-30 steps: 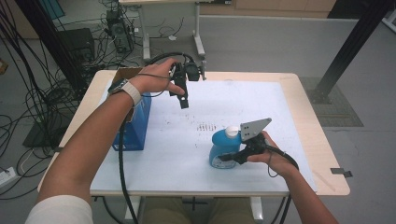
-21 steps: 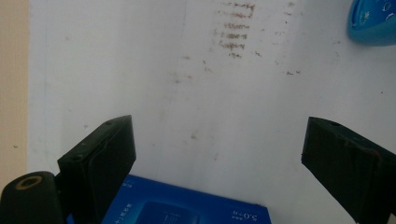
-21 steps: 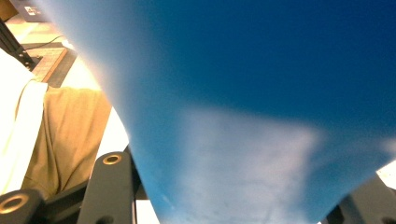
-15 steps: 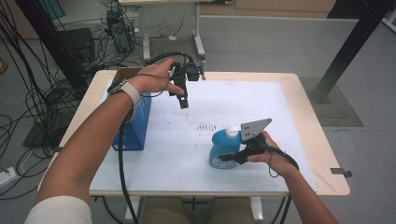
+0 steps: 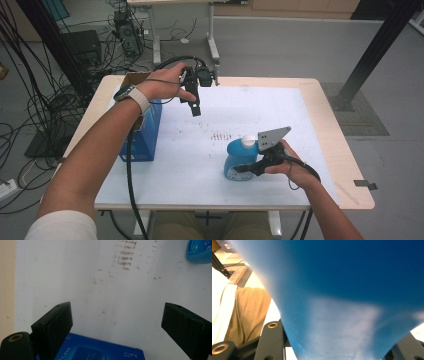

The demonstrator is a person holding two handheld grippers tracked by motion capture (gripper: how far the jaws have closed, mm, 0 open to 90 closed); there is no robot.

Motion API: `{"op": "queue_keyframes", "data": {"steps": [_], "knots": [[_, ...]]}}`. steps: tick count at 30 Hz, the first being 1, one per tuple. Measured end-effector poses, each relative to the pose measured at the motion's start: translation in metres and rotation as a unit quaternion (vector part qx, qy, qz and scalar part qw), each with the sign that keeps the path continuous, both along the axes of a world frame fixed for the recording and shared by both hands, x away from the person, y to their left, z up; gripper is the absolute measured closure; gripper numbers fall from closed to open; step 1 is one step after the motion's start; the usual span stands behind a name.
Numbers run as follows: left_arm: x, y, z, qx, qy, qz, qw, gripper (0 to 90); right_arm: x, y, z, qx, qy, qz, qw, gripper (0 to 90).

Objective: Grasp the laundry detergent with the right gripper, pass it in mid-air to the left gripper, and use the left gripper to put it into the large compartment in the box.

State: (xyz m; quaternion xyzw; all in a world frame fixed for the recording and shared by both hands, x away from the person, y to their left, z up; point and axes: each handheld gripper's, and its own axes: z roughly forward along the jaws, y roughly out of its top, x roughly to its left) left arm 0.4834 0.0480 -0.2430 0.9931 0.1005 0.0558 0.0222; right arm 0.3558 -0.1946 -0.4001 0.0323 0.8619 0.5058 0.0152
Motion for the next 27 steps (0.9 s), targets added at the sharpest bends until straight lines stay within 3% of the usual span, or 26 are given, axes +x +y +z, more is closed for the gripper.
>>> {"op": "queue_keyframes", "data": {"steps": [27], "knots": [[0.0007, 0.0009, -0.0003, -0.002, 0.0, 0.002, 1.0, 10.4, 0.0001, 0.0001, 0.0001, 0.0, 0.001, 0.0, 1.0, 44.1]]}}
